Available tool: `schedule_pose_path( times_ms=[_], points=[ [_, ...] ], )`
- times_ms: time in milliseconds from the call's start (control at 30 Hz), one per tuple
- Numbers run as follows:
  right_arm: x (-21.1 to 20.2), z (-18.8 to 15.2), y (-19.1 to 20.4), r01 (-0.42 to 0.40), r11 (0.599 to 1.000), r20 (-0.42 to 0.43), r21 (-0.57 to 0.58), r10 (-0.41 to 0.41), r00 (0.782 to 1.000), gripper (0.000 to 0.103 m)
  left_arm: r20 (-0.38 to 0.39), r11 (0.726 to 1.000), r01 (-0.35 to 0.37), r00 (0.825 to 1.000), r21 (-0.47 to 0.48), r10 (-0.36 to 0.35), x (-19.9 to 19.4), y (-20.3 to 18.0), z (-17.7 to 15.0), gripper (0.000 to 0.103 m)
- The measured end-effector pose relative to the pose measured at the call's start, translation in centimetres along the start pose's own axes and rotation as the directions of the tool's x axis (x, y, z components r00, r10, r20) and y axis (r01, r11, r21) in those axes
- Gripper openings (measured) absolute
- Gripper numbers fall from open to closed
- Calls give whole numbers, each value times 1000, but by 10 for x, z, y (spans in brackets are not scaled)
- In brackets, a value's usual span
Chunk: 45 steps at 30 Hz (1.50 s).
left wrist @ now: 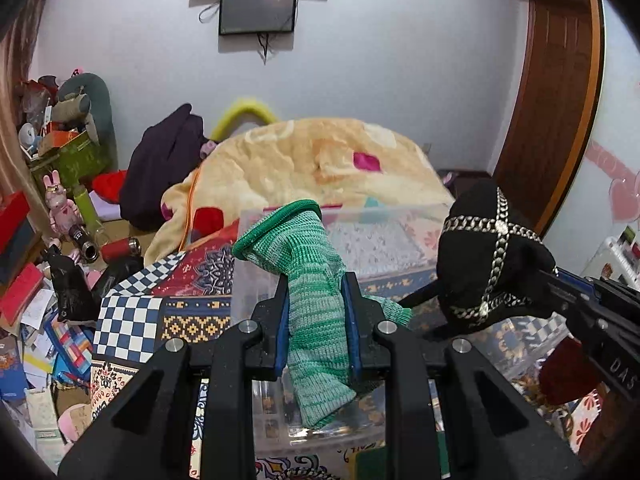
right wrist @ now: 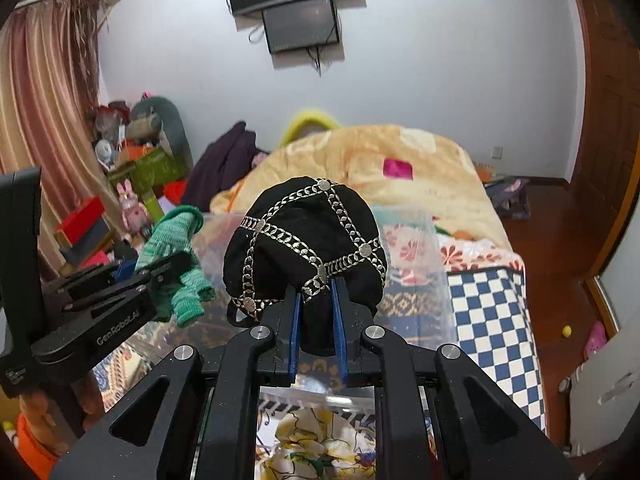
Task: Organize soft objects
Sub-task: 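Carry the glove and cap with both grippers and lower them into the clear box, then open both grippers to release the glove and cap inside the box, then grasp the green-yellow sponge with the left gripper while the right gripper grasps the red pouch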
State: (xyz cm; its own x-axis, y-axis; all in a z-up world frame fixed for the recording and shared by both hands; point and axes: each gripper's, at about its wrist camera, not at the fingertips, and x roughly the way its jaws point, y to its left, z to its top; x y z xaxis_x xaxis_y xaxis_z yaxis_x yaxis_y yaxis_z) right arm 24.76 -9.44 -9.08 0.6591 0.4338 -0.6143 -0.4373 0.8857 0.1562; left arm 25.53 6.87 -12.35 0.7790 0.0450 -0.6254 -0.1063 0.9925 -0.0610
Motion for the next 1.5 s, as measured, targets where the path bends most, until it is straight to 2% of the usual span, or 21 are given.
schedule_pose_path(
  times_ms=[167,267,400,467,567,667,733,900,1067,1300,1500],
  points=[
    [8,-4,-1,-7,1000,-58,-2,7,998,14,-40,1000,2,999,14,-1,11,-5,-6,24],
    [12,-4,-1,-4,1000,-85,-2,4,996,17,-63,1000,7,998,3,-7,16,-5,-10,31],
    [10,-4,-5,-4,1000,-94,-5,3,996,20,-56,999,39,998,-14,-40,8,-4,-12,47],
    [5,-3,-6,-11,1000,-90,-1,11,996,20,-39,999,32,999,-12,-32,2,-5,-12,52],
    [-6,1,-7,-21,1000,-70,-3,21,997,21,-12,999,42,999,-11,-43,-11,-5,-9,54],
    [-21,4,-10,-33,999,-36,-2,33,999,29,20,998,59,998,-21,-59,-28,-2,-4,55],
    [-33,6,-10,-33,999,-6,-6,33,999,38,48,998,65,997,-25,-64,-42,-1,-1,60],
    [-65,8,-10,-7,999,70,-38,10,998,46,117,997,81,990,-20,-78,-78,3,0,66],
    [-89,1,-16,2,998,120,-58,5,993,53,147,995,95,985,-2,-94,-106,4,-11,71],
    [-97,-19,-28,52,996,116,-69,-44,992,54,101,993,107,989,50,-111,-114,-5,-38,73],
    [-81,-45,-42,69,996,32,-50,-67,997,54,27,989,128,991,72,-130,-103,-16,-61,77]
  ],
)
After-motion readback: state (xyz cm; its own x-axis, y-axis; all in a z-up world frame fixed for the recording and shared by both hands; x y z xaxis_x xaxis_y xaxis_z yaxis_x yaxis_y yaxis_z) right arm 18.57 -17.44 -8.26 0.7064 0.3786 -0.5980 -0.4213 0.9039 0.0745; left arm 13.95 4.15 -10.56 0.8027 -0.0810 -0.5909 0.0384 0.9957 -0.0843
